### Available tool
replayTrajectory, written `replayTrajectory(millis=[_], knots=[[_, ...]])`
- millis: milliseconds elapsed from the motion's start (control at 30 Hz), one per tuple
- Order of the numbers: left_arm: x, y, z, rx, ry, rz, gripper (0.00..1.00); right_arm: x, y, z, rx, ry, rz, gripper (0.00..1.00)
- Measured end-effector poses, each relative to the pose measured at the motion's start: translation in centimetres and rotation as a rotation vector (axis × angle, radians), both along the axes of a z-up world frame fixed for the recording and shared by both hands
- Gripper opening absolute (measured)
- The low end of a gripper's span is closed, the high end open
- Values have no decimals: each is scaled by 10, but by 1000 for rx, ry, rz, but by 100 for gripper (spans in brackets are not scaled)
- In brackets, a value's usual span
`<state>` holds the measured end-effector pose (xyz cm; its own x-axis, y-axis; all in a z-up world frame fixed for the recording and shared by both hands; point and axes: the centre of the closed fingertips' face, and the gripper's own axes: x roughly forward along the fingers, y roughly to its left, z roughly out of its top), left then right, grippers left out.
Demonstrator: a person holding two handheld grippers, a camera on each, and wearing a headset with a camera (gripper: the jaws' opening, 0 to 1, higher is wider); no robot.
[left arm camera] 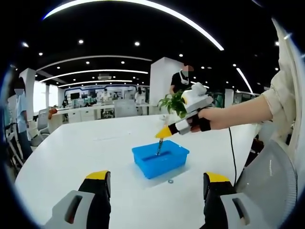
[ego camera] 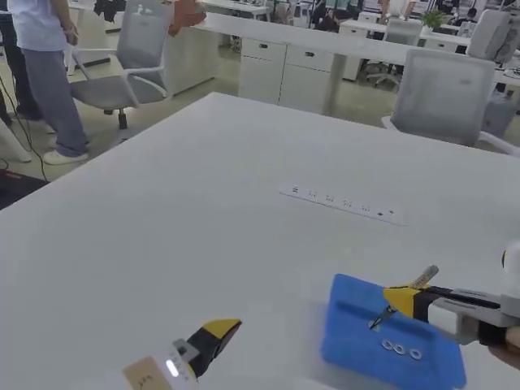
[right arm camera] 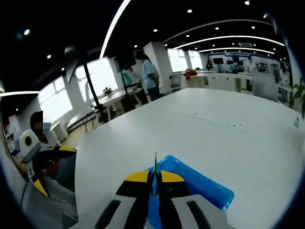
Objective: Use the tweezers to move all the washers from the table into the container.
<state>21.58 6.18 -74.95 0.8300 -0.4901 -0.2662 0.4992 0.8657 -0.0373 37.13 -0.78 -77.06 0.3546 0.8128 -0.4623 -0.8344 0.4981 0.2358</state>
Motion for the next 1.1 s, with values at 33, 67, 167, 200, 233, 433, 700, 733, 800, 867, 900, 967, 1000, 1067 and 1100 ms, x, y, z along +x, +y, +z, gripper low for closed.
replayTrajectory(millis=[33,67,167,200,233,433,700,733,800,867,900,967,1000,1067,1100], knots=[[0,0,0,0,0,0,81,2,1,-1,-3,0,-1,2],[0,0,0,2,0,1,81,4,1,-2,-8,-1,-1,2],[0,0,0,1,0,1,81,9,2,-6,-23,2,-5,2],[0,1,0,0,1,3,81,12,2,-8,-32,3,-9,2],[0,1,0,-2,1,4,81,13,3,-10,-40,4,-7,2],[0,0,0,-3,1,1,81,17,5,-20,-87,-1,8,2],[0,0,0,-4,1,2,81,18,3,-32,-124,13,5,2],[0,1,0,-2,0,2,81,18,3,-33,-125,14,6,2],[0,0,0,-2,2,0,81,18,3,-34,-128,16,10,3],[0,0,0,1,0,-1,81,17,3,-36,-137,14,12,3],[0,0,0,0,1,-2,81,17,3,-37,-143,12,12,3],[0,0,0,2,1,-3,81,16,3,-39,-153,6,16,3],[0,-1,0,2,1,-3,81,16,3,-39,-155,4,18,3],[0,-1,0,2,2,-4,81,16,3,-40,-157,3,20,3],[0,0,-1,3,2,-4,81,17,3,-40,-157,-2,20,3]])
